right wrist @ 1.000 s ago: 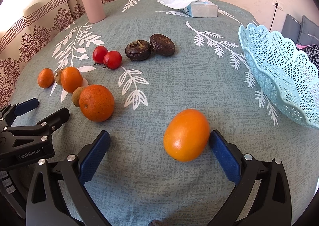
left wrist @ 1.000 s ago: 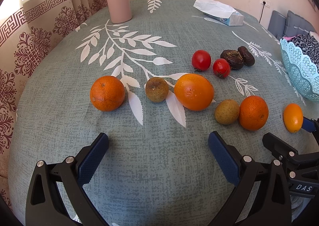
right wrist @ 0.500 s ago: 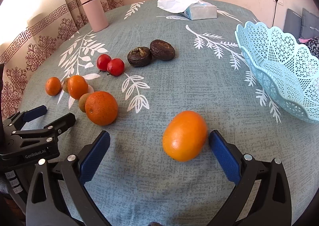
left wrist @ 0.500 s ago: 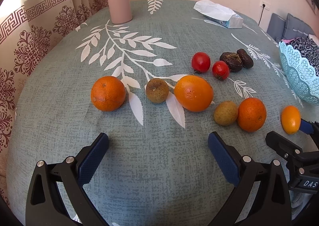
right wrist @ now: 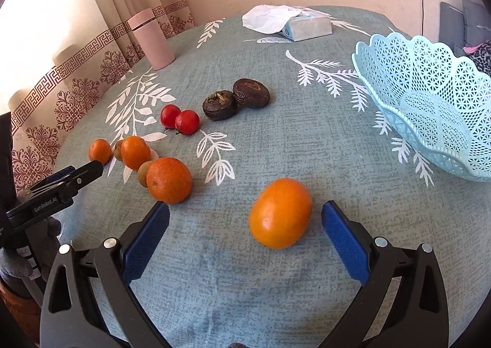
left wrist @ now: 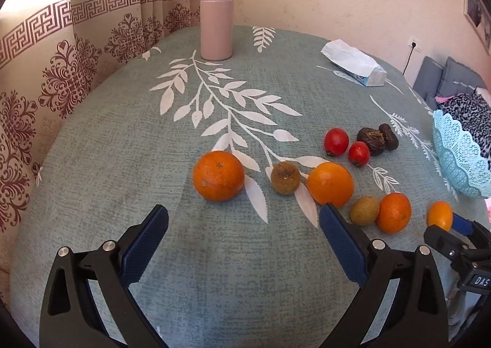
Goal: Organize fruits
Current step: 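Move both tools toward the oranges lying on the cloth, then close the left tool on a large orange while the right tool grasps another orange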
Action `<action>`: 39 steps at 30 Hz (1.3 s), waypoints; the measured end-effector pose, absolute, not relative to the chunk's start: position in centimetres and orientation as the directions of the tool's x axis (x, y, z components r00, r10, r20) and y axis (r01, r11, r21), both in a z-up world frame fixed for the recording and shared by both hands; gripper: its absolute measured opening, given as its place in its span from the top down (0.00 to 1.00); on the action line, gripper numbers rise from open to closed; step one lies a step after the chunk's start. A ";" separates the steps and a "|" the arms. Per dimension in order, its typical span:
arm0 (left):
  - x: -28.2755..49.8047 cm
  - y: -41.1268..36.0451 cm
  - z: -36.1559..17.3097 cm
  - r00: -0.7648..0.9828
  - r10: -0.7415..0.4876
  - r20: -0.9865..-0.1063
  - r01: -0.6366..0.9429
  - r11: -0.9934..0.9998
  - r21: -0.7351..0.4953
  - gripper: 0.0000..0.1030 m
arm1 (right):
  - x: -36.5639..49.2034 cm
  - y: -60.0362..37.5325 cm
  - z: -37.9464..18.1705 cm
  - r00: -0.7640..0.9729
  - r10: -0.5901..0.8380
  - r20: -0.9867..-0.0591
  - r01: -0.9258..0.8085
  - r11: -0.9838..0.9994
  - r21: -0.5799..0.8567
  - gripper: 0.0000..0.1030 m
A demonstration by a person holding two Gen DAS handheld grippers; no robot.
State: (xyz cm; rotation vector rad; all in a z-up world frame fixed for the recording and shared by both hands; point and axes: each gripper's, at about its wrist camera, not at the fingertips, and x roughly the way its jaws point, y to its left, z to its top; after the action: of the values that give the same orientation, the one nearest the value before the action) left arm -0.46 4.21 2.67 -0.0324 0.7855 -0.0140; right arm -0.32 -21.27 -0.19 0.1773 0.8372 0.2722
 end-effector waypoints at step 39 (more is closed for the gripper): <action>2.5 7.3 2.3 0.700 -0.050 -0.713 -0.062 0.990 -0.130 0.62 | -0.7 -24.2 2.4 0.690 0.261 -0.675 -0.121 0.961 0.247 0.62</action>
State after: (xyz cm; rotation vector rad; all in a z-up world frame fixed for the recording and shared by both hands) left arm 2.48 7.26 2.33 -0.1483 0.7965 0.0065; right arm -0.68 -24.16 2.41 0.1893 0.7811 0.2151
